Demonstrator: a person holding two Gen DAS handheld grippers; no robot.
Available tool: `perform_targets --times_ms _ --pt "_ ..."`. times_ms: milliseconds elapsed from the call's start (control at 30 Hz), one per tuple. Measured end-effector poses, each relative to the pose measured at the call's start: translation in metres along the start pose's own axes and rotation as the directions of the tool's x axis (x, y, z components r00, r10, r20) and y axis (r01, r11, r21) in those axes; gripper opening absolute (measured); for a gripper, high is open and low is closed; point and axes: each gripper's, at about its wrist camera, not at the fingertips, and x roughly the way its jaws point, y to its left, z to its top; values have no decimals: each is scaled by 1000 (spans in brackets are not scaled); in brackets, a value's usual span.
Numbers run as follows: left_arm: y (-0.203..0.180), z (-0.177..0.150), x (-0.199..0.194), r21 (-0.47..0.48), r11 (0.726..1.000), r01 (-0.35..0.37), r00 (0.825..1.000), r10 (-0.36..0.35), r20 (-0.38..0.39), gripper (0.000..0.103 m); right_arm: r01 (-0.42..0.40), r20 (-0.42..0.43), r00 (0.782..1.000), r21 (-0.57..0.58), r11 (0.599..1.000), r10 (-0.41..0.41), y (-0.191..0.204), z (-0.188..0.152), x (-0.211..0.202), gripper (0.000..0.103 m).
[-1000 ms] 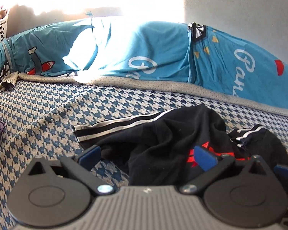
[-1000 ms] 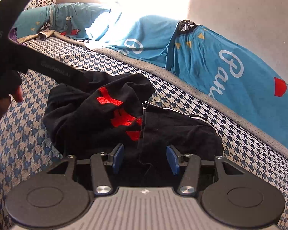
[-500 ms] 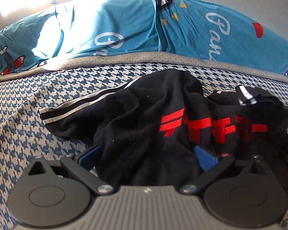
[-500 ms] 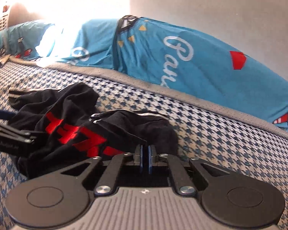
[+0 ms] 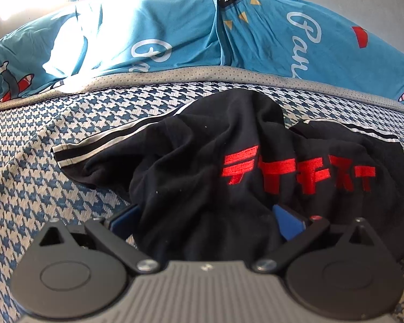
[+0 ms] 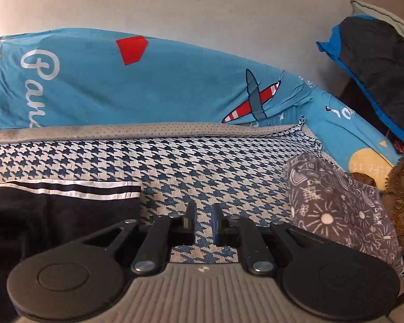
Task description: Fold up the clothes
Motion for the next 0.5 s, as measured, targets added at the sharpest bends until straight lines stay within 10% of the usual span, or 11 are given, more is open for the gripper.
perform_targets --times_ms 167,500 --pt "-1 0 0 9 1000 -5 1000 5 -9 103 -172 17 985 55 984 171 6 2 -2 19" --pt "1 5 -7 -16 1000 6 1000 -6 15 103 -513 -13 858 -5 858 513 79 0 -3 19"
